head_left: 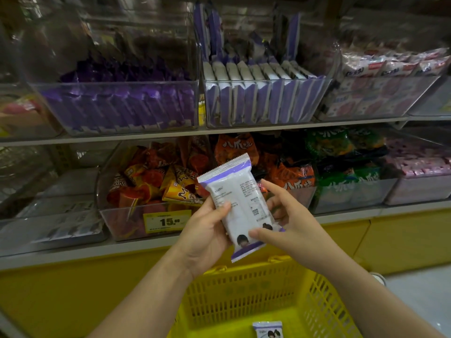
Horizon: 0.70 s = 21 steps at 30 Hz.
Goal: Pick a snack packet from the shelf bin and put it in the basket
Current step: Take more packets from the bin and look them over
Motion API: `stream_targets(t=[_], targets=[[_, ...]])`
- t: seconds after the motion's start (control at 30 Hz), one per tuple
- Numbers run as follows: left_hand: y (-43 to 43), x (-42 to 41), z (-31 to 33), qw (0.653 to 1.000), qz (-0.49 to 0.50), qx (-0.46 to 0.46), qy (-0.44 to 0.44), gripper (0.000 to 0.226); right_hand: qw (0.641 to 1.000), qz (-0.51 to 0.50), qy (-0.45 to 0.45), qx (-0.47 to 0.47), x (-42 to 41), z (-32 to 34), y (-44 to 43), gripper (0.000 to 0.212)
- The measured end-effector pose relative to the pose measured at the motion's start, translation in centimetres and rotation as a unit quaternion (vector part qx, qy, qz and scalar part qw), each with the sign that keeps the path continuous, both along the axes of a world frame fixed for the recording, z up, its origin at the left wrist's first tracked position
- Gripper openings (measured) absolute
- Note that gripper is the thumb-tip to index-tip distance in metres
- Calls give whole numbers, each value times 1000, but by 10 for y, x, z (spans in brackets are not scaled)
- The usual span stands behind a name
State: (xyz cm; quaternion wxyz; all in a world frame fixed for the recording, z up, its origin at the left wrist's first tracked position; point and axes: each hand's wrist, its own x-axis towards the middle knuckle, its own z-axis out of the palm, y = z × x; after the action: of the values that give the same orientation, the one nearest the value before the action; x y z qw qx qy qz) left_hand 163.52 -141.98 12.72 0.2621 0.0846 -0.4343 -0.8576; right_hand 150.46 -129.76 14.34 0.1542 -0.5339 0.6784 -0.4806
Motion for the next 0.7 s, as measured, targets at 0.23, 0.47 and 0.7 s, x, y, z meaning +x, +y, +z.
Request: stream_targets(t=[0.23,0.47,0.7], targets=[[5,1,-1,997,35,-51,-51,44,996,89,-5,-16,11,13,1,86],[3,7,-1,997,-13,-49,-56,58,995,-9,-6,-96,13,10,1,68],[-3,7,3,999,10,-13,-36,51,962,66,-229,-132,7,18,5,33]])
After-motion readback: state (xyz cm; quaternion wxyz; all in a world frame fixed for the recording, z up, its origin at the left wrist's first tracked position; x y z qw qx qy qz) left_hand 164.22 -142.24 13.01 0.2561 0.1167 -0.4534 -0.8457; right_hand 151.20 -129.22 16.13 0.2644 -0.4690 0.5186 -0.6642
